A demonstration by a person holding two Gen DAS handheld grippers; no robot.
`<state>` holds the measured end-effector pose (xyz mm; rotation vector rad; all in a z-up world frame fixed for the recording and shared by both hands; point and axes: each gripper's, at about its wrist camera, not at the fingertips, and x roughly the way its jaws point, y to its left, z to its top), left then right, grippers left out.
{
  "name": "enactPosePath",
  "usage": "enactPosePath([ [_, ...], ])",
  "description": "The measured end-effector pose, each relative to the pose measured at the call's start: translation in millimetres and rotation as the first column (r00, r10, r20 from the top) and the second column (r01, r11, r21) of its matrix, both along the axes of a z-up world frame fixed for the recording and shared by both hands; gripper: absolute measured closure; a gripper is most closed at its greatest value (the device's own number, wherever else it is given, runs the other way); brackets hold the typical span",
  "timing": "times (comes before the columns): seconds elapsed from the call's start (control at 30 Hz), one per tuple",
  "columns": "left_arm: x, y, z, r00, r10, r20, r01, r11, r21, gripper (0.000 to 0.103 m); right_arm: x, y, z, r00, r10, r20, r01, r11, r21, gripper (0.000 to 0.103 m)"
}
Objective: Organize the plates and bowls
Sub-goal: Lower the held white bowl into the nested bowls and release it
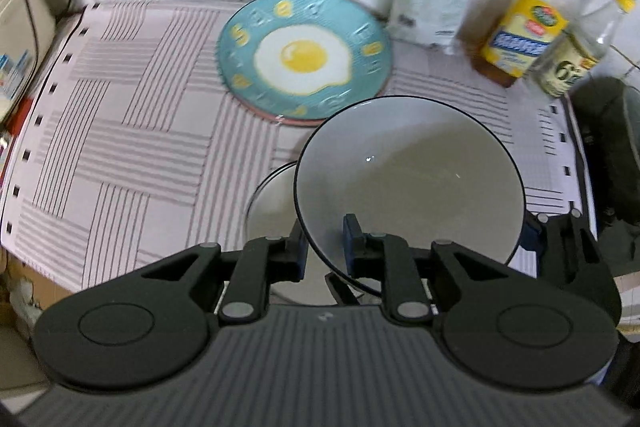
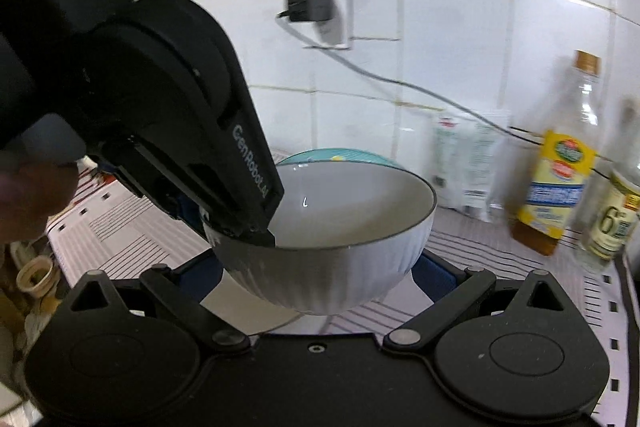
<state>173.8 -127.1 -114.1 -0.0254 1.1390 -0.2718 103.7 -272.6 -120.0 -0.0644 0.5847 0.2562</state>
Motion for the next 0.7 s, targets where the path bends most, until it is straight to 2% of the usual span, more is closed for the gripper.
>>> enactPosePath([
  [0.37, 6.8, 23.6, -18.8, 0.997, 0.058, -0.054, -0.058, 0.998, 0.003, 0.086, 14.5, 26.0, -12.1, 0.995, 0.093, -0.049, -0.095, 0.994, -0.055, 0.001],
  [0.7, 11.9, 22.8, -33.6, 0.995, 0.061, -0.079, -0.059, 0.998, 0.026, 0.085, 22.1, 38.4, -23.8, 0.988, 0.127, -0.083, -0.138, 0.981, -0.14, 0.001],
])
